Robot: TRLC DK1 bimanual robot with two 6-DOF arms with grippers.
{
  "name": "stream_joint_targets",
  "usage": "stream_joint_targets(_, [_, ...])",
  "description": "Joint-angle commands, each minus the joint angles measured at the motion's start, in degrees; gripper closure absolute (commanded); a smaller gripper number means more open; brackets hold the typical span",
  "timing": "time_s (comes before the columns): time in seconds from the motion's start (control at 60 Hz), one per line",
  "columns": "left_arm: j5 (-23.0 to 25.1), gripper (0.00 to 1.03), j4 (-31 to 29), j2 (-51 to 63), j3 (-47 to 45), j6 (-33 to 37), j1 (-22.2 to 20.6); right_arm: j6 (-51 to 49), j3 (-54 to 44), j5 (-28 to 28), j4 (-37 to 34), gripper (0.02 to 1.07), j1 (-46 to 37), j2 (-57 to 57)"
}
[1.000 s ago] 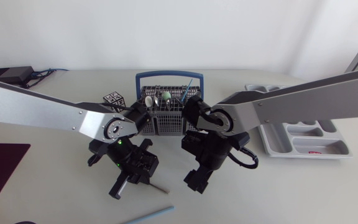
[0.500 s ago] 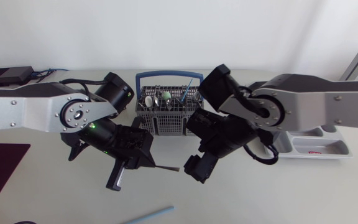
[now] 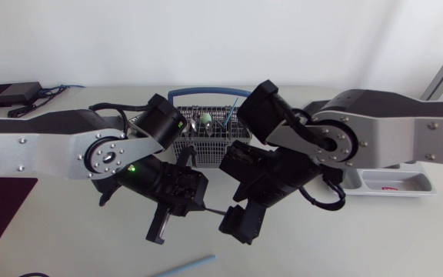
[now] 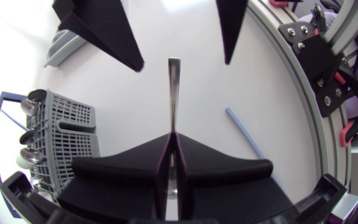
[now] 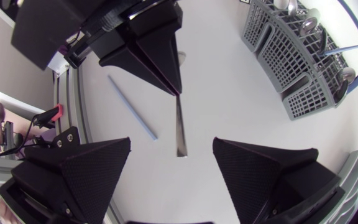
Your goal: Transfer all utensils from the basket to the drawer tray.
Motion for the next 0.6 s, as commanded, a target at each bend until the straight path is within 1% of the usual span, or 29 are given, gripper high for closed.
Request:
stream_joint_targets(0.0, [-0.9,1.00,2.4,-2.5,-2.4,-0.6,-1.3,-0.2,1.2,-1.7,-1.5,0.16,-0.3,2.4])
stream_joint_targets(0.05, [-1.4,1.00,4.9,-3.6,-3.8,-0.8,-2.0,0.1,1.2,-3.0,-1.5,0.17,-0.8,3.0])
stream_joint_targets(0.1, [-1.8,1.00,6.6,-4.5,-5.1,-0.9,-2.8,0.1,1.1,-3.2,-1.6,0.17,-1.4,3.6])
stream_joint_targets(0.2, [-2.8,1.00,7.6,-5.0,-6.0,-0.9,-3.9,-0.3,0.8,-3.6,-1.4,0.26,-2.7,4.3])
stream_joint_targets(0.3, [-4.0,1.00,7.8,-5.1,-6.2,-0.9,-5.6,-1.1,1.0,-5.7,-1.2,0.36,-4.2,4.5])
stream_joint_targets(0.333, [-4.4,1.00,7.8,-5.4,-6.3,-0.9,-6.2,-1.2,1.1,-6.3,-1.0,0.41,-4.8,4.6])
stream_joint_targets(0.367, [-4.8,1.00,8.0,-5.4,-6.3,-1.1,-6.8,-1.2,1.2,-7.0,-0.6,0.52,-5.1,4.7])
stream_joint_targets(0.4, [-5.1,1.00,8.3,-5.4,-6.2,-1.3,-7.2,-1.1,1.1,-8.2,0.4,0.65,-5.4,4.7])
stream_joint_targets(0.433, [-5.7,1.00,8.6,-5.5,-6.2,-1.3,-7.7,-1.1,1.0,-9.0,0.8,0.72,-5.7,4.7])
stream_joint_targets(0.467, [-5.9,1.00,8.8,-5.6,-6.1,-1.3,-7.9,-1.1,0.9,-9.8,1.1,0.82,-5.8,4.7])
stream_joint_targets(0.5, [-6.2,1.00,8.9,-5.6,-6.0,-1.4,-8.1,-1.2,0.7,-10.6,1.0,0.85,-5.9,5.0])
stream_joint_targets(0.583, [-6.5,1.00,9.3,-5.6,-5.8,-1.5,-8.5,-1.9,0.4,-11.5,0.2,0.88,-6.2,5.7])
